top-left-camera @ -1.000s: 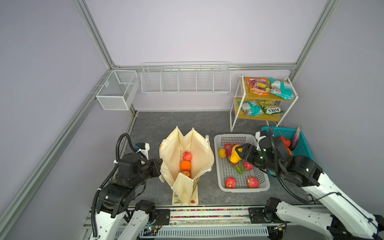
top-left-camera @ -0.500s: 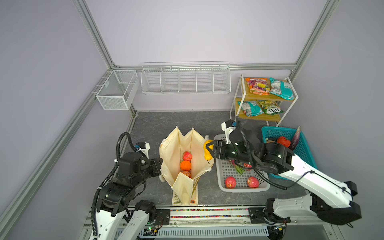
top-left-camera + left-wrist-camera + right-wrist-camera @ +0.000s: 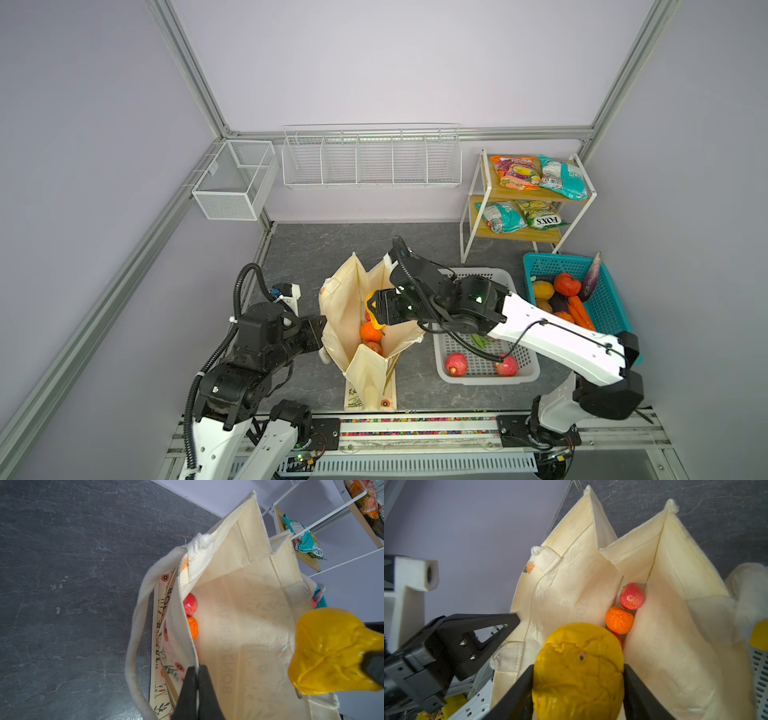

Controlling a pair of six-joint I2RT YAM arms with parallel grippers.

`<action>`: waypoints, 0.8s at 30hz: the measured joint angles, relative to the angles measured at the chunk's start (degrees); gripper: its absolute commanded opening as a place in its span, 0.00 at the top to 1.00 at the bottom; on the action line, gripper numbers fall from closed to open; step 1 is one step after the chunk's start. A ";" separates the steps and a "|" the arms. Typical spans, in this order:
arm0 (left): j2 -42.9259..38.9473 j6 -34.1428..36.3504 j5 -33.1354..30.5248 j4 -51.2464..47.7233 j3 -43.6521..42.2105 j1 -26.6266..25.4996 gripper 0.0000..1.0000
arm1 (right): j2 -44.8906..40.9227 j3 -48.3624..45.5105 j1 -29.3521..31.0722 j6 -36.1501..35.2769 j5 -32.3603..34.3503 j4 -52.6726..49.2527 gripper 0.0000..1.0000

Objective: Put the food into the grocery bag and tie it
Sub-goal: 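Lower the yellow fruit into the bag mouth and open the right gripper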

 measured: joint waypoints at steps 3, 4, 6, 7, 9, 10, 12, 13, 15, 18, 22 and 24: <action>0.00 0.00 0.00 -0.02 0.09 0.00 1.00 | 4.00 2.47 0.00 -0.98 -0.46 -0.90 0.38; 0.00 0.00 0.02 -0.02 0.13 0.00 1.00 | 5.20 3.06 -0.02 -1.18 -0.83 -1.09 0.38; 0.00 0.00 0.07 -0.07 0.33 0.00 1.00 | 7.43 3.82 -0.02 -1.46 -1.62 -1.36 0.38; 0.00 0.00 0.15 -0.09 0.39 0.00 1.00 | 8.48 3.91 -0.11 -1.57 -2.08 -1.38 0.37; 0.00 0.00 0.20 -0.13 0.42 0.00 1.00 | 10.38 4.02 -0.13 -1.57 -3.15 -1.53 0.37; 0.00 0.00 0.20 -0.15 0.42 0.00 1.00 | 11.37 4.04 -0.17 -1.55 -3.69 -1.64 0.37; 0.00 0.00 0.20 -0.26 0.46 0.00 1.00 | 13.11 4.07 -0.22 -1.53 -4.74 -1.97 0.37; 0.00 0.00 0.20 -0.33 0.55 0.00 1.00 | 14.03 4.07 -0.22 -1.53 -5.25 -2.08 0.37; -0.02 0.00 0.24 -0.42 0.76 0.00 1.00 | 15.74 4.09 -0.24 -1.53 -6.05 -2.38 0.37; -0.04 0.00 0.39 -0.57 0.92 0.00 1.00 | 18.21 4.11 -0.24 -1.53 -7.10 -3.02 0.37; -0.04 0.00 0.66 -0.74 1.05 0.00 1.00 | 21.11 4.20 -0.35 -1.55 -7.52 -4.07 0.36; 0.02 0.02 0.66 -0.94 1.29 0.00 1.00 | 22.38 4.20 -0.55 -1.60 -7.50 -4.70 0.36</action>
